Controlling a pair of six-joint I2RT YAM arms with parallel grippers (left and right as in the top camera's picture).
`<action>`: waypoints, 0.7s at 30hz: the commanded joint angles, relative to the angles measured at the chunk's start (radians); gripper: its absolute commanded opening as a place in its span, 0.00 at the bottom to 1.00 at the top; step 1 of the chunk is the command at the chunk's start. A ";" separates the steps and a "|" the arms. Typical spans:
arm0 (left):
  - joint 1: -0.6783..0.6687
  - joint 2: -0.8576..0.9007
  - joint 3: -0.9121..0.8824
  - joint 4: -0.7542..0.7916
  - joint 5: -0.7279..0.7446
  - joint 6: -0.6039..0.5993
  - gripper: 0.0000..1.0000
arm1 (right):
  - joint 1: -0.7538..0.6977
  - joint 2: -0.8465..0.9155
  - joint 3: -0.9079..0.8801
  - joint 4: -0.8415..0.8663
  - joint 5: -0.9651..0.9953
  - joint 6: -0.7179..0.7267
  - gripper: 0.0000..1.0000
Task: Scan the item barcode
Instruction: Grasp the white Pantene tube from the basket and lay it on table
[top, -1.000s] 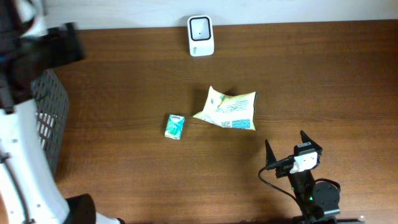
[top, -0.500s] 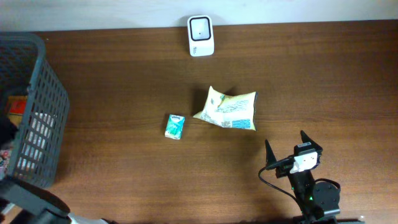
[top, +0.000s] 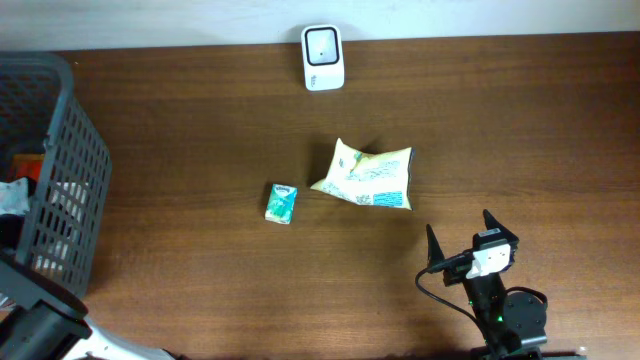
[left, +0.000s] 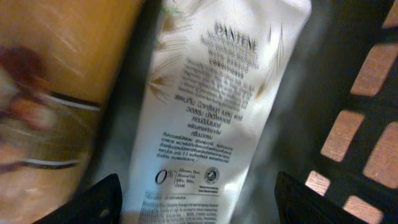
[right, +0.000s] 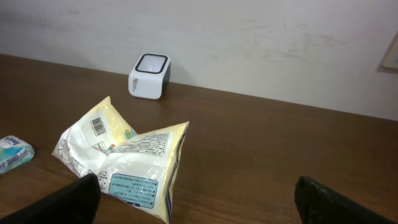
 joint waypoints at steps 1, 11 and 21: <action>-0.006 0.013 -0.081 0.037 0.000 0.016 0.75 | -0.007 -0.008 -0.009 0.001 0.005 -0.007 0.99; -0.006 0.013 -0.175 0.135 -0.045 0.016 0.38 | -0.007 -0.008 -0.009 0.001 0.005 -0.007 0.99; -0.020 -0.039 0.035 0.003 0.039 -0.119 0.00 | -0.007 -0.008 -0.009 0.001 0.005 -0.007 0.99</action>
